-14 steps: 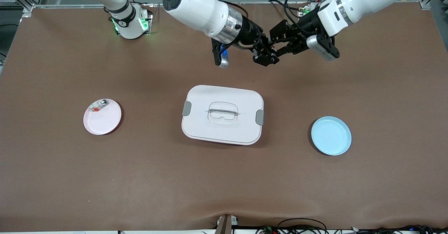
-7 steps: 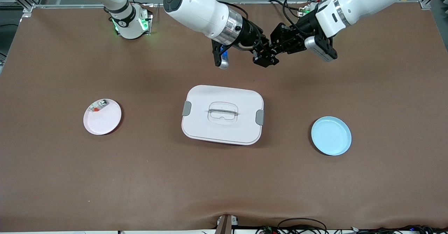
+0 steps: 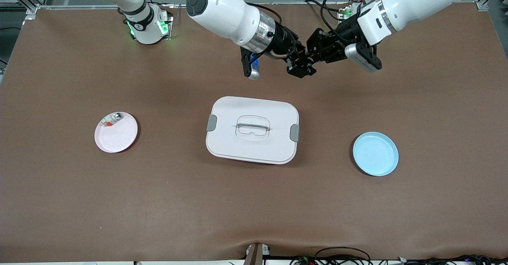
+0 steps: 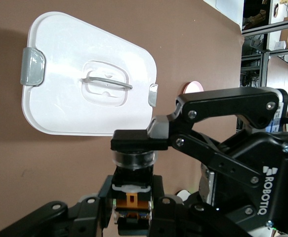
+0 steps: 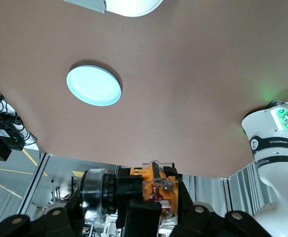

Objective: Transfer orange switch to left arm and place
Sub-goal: 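Open the right gripper and withdraw while the left gripper carries switch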

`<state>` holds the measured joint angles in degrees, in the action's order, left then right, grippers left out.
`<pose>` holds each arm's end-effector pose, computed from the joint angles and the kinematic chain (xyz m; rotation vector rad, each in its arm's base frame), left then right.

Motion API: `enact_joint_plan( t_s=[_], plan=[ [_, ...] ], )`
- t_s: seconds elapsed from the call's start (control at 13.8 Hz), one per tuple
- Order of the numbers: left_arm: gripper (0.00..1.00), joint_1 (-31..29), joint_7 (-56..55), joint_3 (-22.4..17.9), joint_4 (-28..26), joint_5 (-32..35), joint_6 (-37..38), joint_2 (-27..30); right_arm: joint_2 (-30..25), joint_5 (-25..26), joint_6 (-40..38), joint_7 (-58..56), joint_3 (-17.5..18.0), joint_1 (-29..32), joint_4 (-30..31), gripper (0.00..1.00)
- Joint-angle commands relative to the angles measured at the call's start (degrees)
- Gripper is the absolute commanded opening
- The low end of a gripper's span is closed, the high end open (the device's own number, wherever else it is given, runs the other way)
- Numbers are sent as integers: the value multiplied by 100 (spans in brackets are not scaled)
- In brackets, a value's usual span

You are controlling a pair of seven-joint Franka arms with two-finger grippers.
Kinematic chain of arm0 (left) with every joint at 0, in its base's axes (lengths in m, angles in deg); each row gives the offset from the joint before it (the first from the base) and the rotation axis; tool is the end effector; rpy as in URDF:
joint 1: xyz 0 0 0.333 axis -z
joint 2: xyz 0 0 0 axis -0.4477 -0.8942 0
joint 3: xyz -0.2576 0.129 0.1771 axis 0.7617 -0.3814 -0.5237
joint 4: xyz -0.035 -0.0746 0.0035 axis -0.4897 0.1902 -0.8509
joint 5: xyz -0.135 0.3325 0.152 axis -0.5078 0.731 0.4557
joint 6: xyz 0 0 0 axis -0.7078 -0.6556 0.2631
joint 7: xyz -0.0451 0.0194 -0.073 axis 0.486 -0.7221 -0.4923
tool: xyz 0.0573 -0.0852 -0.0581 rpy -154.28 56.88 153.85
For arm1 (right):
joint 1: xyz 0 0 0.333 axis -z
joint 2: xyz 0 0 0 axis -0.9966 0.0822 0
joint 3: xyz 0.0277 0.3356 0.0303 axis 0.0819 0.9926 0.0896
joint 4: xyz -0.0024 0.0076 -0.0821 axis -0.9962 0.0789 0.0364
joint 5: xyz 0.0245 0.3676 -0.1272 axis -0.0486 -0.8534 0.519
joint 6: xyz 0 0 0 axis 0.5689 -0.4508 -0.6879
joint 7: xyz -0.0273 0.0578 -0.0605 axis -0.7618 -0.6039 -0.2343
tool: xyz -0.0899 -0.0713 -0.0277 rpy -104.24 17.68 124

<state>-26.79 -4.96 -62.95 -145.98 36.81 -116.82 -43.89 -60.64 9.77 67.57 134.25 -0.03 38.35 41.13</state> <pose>0.4380 -0.2675 0.5651 2.3670 0.0261 0.0398 0.4759 0.5676 0.5603 -1.8702 1.5425 0.7019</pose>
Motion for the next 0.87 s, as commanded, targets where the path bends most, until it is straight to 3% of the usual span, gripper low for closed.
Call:
enact_joint_plan(
  t_s=[0.0, 0.07, 0.51, 0.8],
  plan=[
    [0, -130, 168, 46, 82, 568, -74, -257, 30, -81, -57, 105, -57, -62, -241, 80],
    [0, -243, 168, 55, 126, 762, -74, -318, 30, -90, -57, 105, -57, -70, -241, 100],
    [0, -560, 238, 46, 364, 2088, -74, -792, -40, -72, -92, 61, -66, 8, -241, 100],
    [0, -1034, 1500, -24, 434, 2924, -74, -1293, -382, 24, -267, -96, -110, 96, -162, 100]
  ],
)
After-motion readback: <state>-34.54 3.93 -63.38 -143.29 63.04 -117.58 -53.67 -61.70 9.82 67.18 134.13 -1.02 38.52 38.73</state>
